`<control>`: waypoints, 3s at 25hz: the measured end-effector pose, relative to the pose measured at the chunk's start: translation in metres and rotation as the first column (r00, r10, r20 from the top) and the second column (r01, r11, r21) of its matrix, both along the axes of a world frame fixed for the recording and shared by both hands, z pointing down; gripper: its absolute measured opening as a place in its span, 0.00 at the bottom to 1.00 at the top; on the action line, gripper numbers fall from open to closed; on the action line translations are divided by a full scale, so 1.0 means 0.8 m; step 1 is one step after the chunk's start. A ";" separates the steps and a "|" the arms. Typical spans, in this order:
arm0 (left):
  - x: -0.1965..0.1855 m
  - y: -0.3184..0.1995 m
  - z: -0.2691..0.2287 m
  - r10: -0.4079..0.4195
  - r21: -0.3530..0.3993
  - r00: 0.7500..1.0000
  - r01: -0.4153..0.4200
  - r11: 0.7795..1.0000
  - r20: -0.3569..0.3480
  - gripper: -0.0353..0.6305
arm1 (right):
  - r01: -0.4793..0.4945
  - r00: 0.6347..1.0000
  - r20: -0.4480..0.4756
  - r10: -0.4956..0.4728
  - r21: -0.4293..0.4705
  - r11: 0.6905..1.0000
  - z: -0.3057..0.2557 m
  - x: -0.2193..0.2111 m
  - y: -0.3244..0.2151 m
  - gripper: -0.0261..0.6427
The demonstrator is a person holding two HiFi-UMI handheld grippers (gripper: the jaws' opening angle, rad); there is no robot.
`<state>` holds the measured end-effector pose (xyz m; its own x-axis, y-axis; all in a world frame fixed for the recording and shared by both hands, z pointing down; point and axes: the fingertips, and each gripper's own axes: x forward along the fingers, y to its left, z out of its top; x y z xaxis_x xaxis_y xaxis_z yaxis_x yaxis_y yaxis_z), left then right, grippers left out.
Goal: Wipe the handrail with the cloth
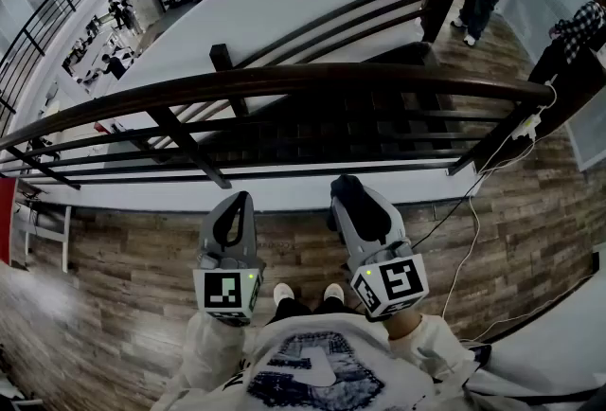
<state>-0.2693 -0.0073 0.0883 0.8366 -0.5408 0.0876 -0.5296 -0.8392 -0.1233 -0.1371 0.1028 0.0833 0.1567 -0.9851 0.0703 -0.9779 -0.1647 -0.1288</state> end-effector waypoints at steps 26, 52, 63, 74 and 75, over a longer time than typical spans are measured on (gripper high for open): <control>0.053 0.016 0.010 -0.008 -0.027 0.999 0.009 1.000 0.038 0.05 | 0.018 0.999 0.037 -0.017 -0.034 0.999 0.012 0.043 0.006 0.25; -0.043 -0.182 0.044 -0.213 -0.012 0.974 0.215 0.977 0.072 0.05 | 0.218 0.976 0.026 -0.216 -0.071 0.973 0.039 -0.048 -0.222 0.25; -0.083 -0.330 0.058 -0.231 0.015 0.971 0.230 0.973 0.064 0.05 | 0.248 0.969 0.008 -0.248 -0.090 0.965 0.060 -0.115 -0.380 0.25; -0.080 -0.426 0.080 -0.214 0.016 0.973 0.214 0.977 0.088 0.05 | 0.277 0.961 0.028 -0.276 -0.116 0.954 0.088 -0.165 -0.496 0.25; -0.082 -0.435 0.083 -0.216 0.011 0.972 0.216 0.976 0.091 0.05 | 0.278 0.960 0.028 -0.277 -0.118 0.953 0.090 -0.169 -0.506 0.25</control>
<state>-0.3349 -0.3557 0.1544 0.6884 -0.7080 0.1576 -0.6848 -0.7060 -0.1807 -0.2724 -0.3017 0.1549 -0.1234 -0.9739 0.1905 -0.9859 0.0984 -0.1356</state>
